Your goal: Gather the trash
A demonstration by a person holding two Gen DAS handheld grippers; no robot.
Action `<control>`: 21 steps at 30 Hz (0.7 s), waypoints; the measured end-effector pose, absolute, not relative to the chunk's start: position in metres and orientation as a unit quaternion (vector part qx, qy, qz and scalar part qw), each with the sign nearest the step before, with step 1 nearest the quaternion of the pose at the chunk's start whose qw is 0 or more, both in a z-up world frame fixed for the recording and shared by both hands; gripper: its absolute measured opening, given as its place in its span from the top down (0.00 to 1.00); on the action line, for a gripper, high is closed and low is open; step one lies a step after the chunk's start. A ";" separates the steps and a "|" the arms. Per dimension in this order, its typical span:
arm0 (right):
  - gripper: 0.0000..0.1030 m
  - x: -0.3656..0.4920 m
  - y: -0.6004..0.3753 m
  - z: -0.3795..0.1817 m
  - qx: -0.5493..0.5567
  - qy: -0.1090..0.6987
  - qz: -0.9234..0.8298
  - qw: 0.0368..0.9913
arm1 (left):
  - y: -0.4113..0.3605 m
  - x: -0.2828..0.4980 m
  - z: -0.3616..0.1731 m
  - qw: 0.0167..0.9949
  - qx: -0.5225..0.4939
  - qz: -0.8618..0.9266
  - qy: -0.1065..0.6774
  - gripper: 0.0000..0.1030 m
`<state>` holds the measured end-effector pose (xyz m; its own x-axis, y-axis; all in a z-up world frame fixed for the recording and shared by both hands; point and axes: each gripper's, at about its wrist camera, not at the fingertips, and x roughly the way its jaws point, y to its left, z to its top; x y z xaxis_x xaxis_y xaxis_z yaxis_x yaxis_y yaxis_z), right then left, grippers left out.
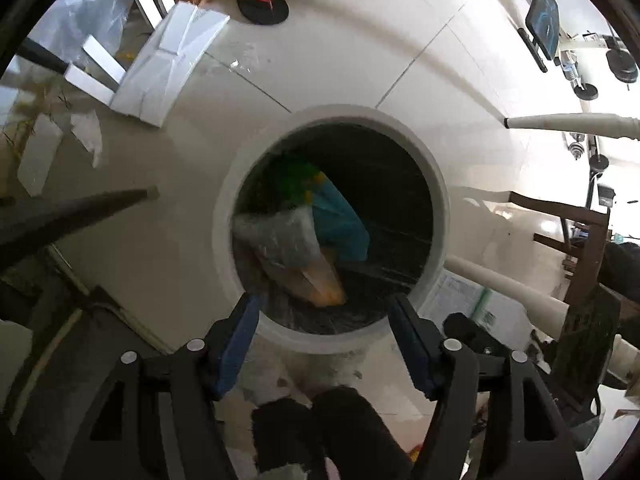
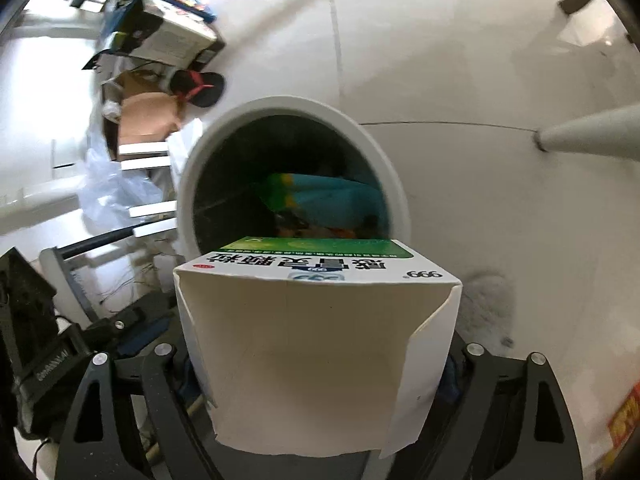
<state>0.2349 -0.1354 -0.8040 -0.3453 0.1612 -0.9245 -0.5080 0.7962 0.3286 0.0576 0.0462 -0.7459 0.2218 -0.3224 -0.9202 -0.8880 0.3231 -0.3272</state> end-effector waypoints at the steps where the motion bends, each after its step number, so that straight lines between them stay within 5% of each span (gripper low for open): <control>1: 0.00 0.235 -0.134 -0.804 -0.119 0.759 0.300 0.566 | 0.048 0.055 -0.744 0.576 -0.524 0.250 0.575 0.12; 2: 0.00 0.234 -0.130 -0.804 -0.123 0.753 0.302 0.571 | 0.048 0.050 -0.743 0.572 -0.518 0.261 0.579 0.03; 21: 0.00 0.191 -0.134 -0.726 -0.326 0.618 0.310 0.645 | -0.016 0.001 -0.659 0.582 -0.372 0.390 0.610 0.03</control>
